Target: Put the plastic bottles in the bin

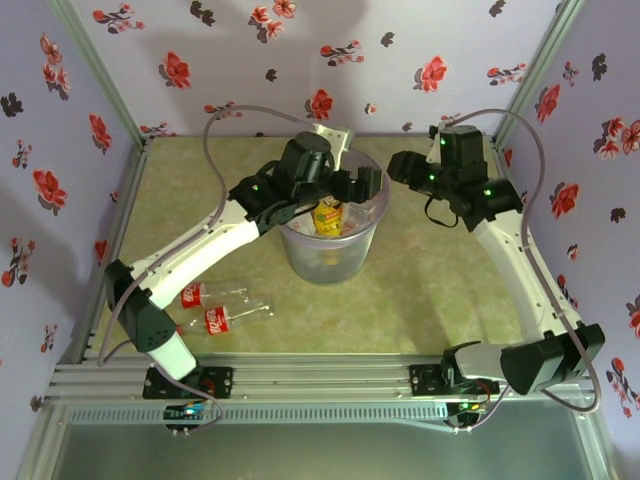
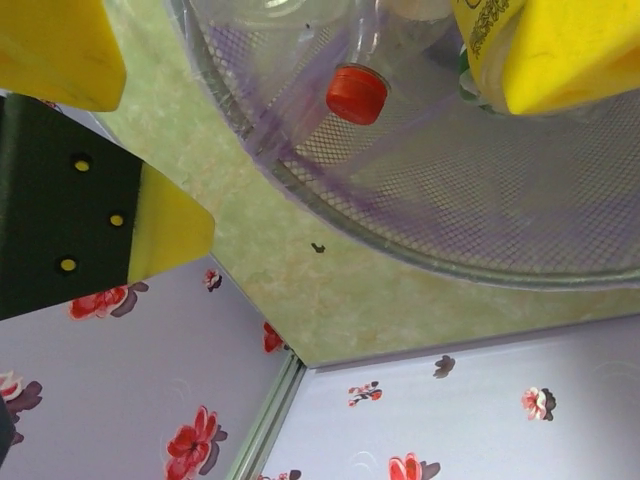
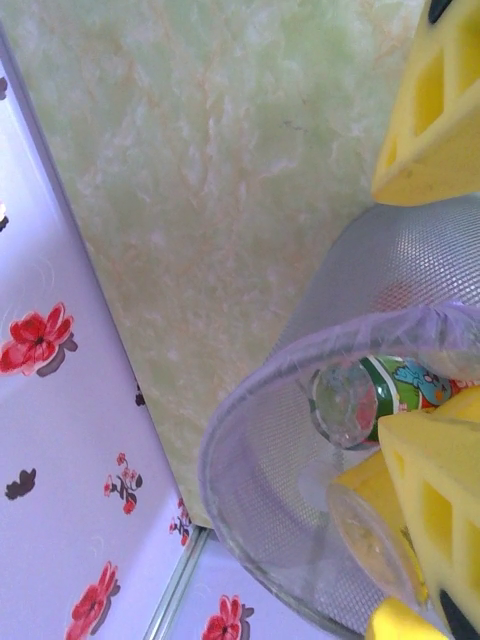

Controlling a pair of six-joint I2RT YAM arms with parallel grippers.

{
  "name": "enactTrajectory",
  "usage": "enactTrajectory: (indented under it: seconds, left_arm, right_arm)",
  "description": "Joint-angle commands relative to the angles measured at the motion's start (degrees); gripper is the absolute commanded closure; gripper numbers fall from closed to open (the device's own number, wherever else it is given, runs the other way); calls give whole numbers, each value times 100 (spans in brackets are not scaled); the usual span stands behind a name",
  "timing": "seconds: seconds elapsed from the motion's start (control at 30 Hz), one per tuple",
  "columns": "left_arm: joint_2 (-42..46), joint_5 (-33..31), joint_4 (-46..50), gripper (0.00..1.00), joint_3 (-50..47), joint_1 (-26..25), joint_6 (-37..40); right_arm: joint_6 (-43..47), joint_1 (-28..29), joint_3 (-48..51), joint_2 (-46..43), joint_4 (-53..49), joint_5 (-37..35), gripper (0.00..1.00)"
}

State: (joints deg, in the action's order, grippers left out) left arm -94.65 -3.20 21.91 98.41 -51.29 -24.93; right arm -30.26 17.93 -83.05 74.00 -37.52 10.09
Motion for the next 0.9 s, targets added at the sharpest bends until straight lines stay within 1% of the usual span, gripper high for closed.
enactTrajectory:
  seconds: [0.0,0.2,0.33,0.4,0.47,0.53,0.7,0.77,0.83,0.87]
  left_arm:
    - [246,-284,74,8,240,-31,254]
    - [748,-752,315,19,236,103,525]
    - [1146,-1200,1025,21,249,320,488]
    - [1322,-1460,1668,21,221,495,182]
    - [1559,-1669,2305,15,-13,741,-205]
    - [1863,-1721,2792,12,-435,1022,-563]
    - [2919,-1710,3633,6,-1924,1903,-1627]
    - [3236,-1671,3857,1,-2501,2221,-1983]
    - [3442,-1526,3981,0,-2972,2515,-2336]
    - [3540,-1308,3988,0,-3216,2680,-2541]
  right_arm:
    - [19,152,-152,-172,-107,107,44]
    - [114,244,-54,-114,-185,63,47]
    - [127,238,11,50,-122,132,47]
    - [149,239,5,150,-102,191,47]
    - [174,240,7,229,-81,197,47]
    - [209,238,24,282,-50,139,47]
    - [379,219,-1,470,-85,98,47]
    - [443,198,-32,561,-80,145,47]
    - [481,167,-71,649,-72,209,47]
    - [495,158,-110,696,-67,236,47]
